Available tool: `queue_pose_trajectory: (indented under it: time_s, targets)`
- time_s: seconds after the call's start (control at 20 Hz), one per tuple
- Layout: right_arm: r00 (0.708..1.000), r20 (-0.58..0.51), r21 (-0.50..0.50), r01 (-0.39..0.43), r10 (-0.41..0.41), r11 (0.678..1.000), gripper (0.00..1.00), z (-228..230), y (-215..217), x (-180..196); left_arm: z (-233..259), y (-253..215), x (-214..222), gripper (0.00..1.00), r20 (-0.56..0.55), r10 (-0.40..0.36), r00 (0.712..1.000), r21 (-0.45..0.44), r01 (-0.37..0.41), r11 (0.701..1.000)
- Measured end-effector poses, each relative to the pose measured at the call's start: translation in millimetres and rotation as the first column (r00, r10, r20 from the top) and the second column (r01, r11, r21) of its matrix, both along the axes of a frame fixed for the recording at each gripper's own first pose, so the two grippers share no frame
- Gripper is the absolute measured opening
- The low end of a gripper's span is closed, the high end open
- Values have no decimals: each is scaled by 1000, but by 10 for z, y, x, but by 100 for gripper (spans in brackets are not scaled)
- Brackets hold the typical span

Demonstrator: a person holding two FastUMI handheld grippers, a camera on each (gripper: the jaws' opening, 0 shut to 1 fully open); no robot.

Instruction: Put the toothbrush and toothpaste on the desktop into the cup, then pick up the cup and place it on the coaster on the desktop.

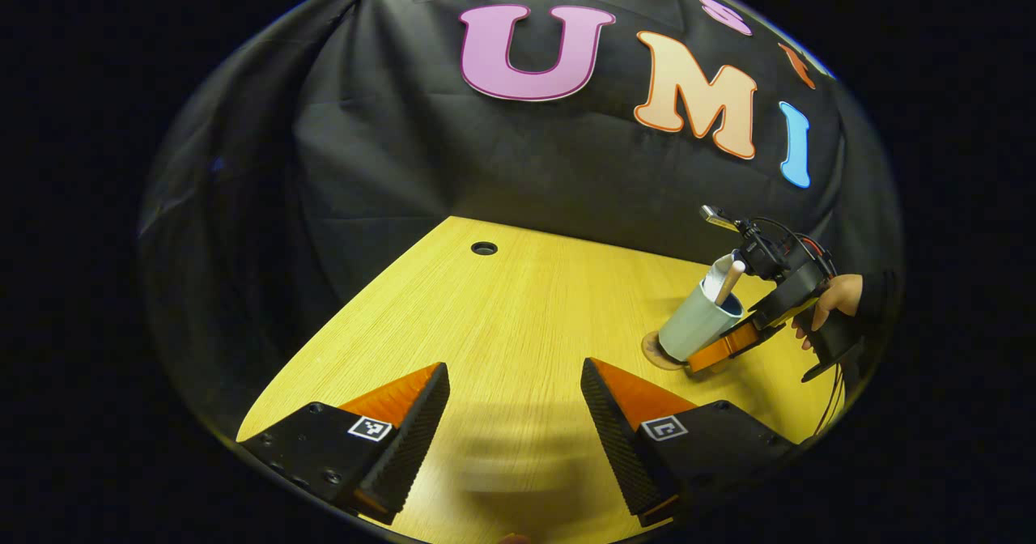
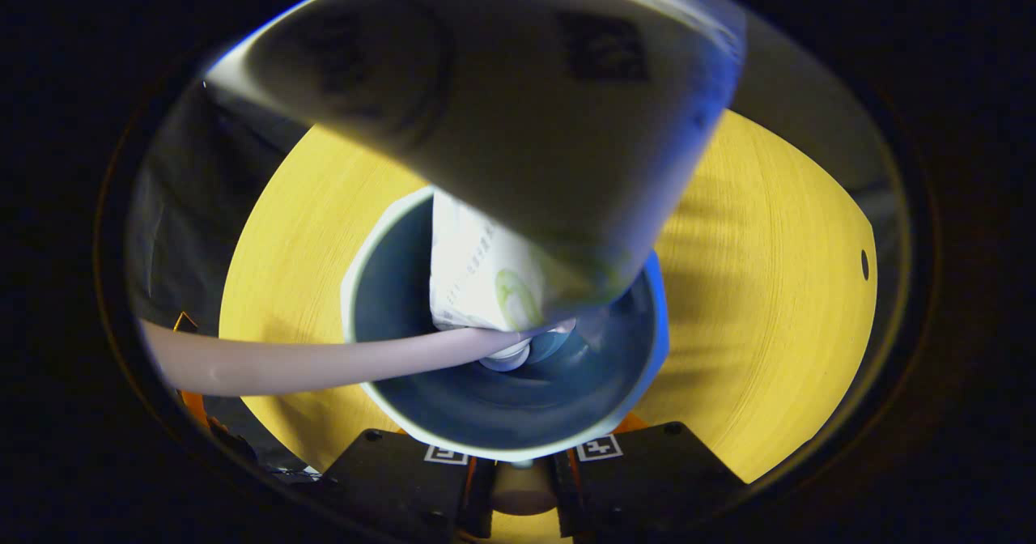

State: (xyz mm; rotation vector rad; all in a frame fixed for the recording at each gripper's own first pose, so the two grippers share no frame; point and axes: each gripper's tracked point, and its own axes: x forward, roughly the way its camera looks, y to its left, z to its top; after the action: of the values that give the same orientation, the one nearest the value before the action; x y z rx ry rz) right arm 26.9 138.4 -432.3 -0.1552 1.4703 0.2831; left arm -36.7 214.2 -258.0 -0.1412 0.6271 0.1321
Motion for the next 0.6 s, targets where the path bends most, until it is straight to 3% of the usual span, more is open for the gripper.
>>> queue_pose_trajectory:
  time_s: [0.3,0.35,0.6]
  targets:
    - [999,-7,-24,-35,35,999,39,90,87,-67,-13,46,-14,95,1,16,1000,-2,-16,1000]
    - [999,4,-24,-41,41,999,31,141,75,-57,4,34,-9,95,2,13,1000,-1,-13,1000]
    - [991,110,-11,-70,71,997,92,452,31,-34,115,-152,118,95,28,-24,999,12,24,1000]
